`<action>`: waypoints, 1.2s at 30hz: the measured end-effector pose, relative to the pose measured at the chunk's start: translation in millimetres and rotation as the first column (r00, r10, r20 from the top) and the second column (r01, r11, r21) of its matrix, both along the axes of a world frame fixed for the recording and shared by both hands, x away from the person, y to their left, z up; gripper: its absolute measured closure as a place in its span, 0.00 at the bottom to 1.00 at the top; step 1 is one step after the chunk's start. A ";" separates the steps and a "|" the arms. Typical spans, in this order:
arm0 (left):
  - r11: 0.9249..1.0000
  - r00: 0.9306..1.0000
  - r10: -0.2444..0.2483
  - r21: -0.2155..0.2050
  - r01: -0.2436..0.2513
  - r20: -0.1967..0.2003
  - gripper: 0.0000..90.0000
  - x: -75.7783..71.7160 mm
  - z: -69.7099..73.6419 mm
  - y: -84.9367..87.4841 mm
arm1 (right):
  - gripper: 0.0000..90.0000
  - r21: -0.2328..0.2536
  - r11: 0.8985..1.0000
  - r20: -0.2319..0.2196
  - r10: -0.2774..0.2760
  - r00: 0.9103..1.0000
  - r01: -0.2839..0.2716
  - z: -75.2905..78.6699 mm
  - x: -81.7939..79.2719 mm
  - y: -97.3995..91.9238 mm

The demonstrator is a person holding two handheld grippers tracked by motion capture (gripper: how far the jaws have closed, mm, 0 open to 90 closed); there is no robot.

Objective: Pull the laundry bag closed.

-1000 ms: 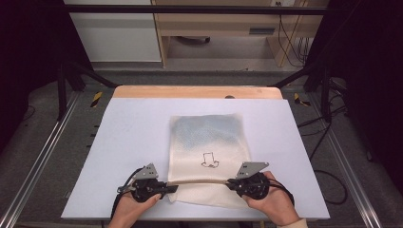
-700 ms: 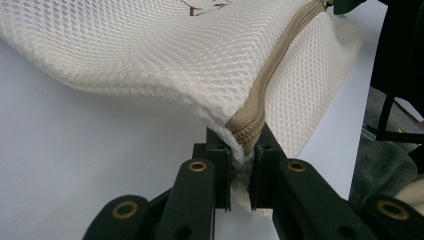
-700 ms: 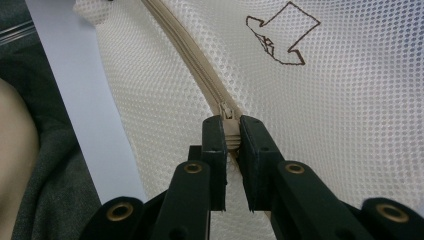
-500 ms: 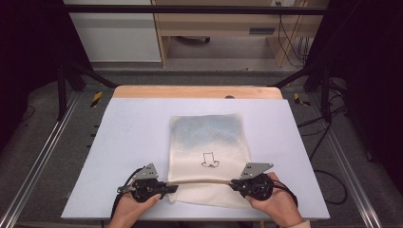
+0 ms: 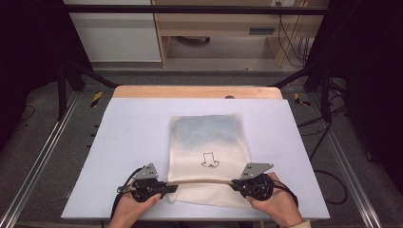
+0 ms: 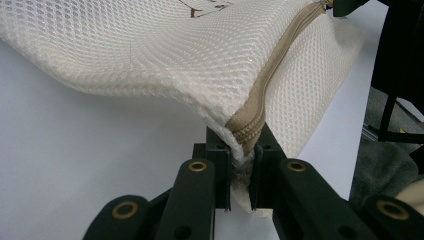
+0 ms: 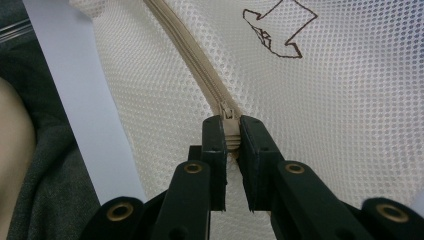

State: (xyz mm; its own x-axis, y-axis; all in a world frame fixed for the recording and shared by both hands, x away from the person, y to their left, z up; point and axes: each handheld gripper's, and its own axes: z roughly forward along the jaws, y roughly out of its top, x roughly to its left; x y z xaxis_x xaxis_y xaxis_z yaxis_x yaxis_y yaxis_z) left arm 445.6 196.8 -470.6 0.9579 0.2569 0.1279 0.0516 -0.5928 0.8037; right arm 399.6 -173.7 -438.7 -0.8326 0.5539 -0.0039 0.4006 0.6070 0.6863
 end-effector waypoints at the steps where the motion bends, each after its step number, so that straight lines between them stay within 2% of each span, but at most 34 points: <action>1: 1.000 1.000 0.001 0.000 -0.001 0.000 0.91 -0.1 0.0 0.0 | 0.91 0.000 1.000 0.000 0.000 1.000 0.000 0.0 0.0 0.0; 36: 1.000 1.000 0.005 -0.005 -0.005 0.002 0.91 -0.8 0.9 0.2 | 0.91 -0.002 1.000 0.005 -0.013 1.000 0.013 0.5 -1.6 -7.3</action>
